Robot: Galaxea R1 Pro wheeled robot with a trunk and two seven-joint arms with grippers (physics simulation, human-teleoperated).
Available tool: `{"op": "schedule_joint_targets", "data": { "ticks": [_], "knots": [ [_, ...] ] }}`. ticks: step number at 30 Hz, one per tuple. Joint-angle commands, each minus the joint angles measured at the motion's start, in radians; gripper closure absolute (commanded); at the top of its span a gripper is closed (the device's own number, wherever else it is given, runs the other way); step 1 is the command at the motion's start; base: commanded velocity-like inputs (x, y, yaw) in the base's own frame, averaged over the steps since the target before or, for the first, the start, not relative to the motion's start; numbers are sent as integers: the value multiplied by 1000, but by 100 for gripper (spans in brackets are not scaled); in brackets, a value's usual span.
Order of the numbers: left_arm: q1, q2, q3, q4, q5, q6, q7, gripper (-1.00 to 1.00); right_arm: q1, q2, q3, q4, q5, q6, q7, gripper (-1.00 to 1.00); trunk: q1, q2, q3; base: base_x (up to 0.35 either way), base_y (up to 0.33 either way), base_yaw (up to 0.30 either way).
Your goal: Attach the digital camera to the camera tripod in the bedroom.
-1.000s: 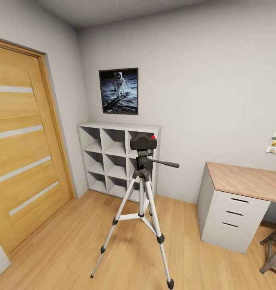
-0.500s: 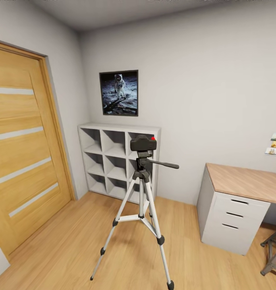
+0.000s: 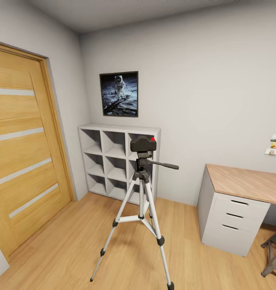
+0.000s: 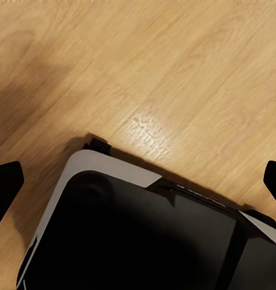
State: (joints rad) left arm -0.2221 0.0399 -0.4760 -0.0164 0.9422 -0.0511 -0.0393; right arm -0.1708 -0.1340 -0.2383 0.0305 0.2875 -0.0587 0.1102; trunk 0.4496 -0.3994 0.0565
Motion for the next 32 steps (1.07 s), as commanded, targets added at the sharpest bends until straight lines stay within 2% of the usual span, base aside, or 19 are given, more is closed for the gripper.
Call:
{"op": "schedule_joint_targets", "data": {
  "ticks": [1,32],
  "knots": [
    [0,0,-8,1,10,-3,-4,-100,-1,0,-9,3,9,-6,2,-100,0,-1,0,0,0,0],
    [0,0,-9,1,10,-3,-4,-100,-1,6,-1,2,24,0,7,-100,0,-1,7,0,0,0]
  ]
}}
